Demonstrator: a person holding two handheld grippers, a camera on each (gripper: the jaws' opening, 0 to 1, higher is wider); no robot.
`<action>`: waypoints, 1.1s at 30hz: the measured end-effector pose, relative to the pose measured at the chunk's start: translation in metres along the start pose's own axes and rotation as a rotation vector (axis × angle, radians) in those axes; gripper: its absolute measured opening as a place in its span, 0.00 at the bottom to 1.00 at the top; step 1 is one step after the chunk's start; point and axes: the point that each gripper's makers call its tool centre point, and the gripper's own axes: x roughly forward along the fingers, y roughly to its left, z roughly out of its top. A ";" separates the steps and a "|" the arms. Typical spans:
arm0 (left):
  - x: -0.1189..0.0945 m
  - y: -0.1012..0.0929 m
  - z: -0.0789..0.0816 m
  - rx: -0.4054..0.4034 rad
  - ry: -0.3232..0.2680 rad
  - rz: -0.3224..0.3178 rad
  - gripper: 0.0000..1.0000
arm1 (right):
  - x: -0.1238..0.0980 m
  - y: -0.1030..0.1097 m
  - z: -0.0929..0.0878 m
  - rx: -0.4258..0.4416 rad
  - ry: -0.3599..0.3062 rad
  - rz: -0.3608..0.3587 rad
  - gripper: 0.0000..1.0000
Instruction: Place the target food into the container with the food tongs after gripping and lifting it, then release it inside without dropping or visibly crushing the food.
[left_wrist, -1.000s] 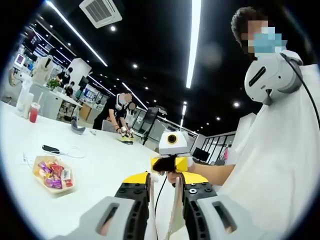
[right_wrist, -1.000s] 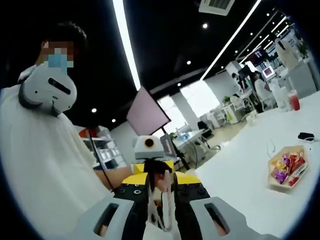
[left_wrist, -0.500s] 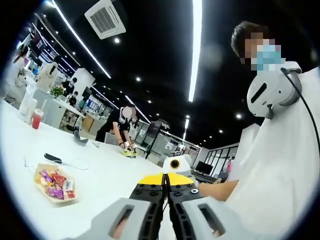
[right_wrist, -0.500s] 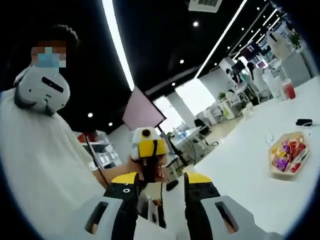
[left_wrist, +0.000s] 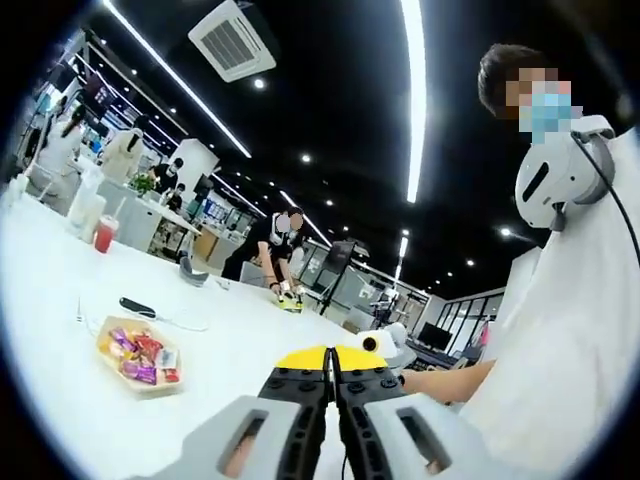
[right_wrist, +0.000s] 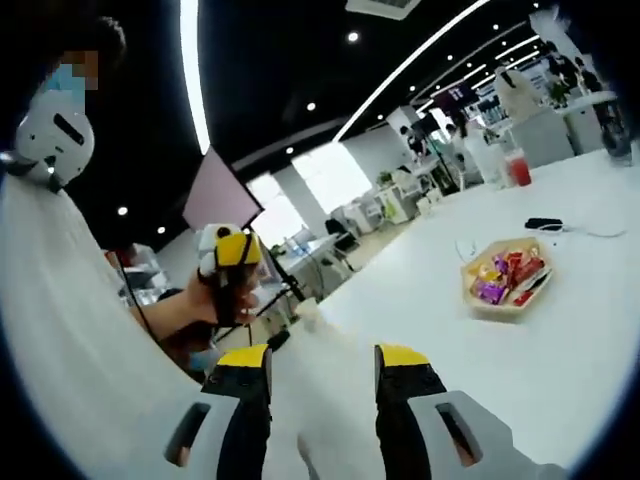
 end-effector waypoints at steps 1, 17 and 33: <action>0.001 0.000 -0.001 0.000 -0.001 0.002 0.00 | 0.000 0.000 -0.002 0.000 0.003 -0.002 0.42; 0.007 0.014 -0.029 0.052 0.059 0.106 0.71 | 0.001 -0.036 -0.064 -0.056 0.150 -0.148 0.43; -0.006 0.040 -0.060 0.061 0.131 0.194 0.99 | 0.001 -0.059 -0.121 -0.101 0.316 -0.238 0.42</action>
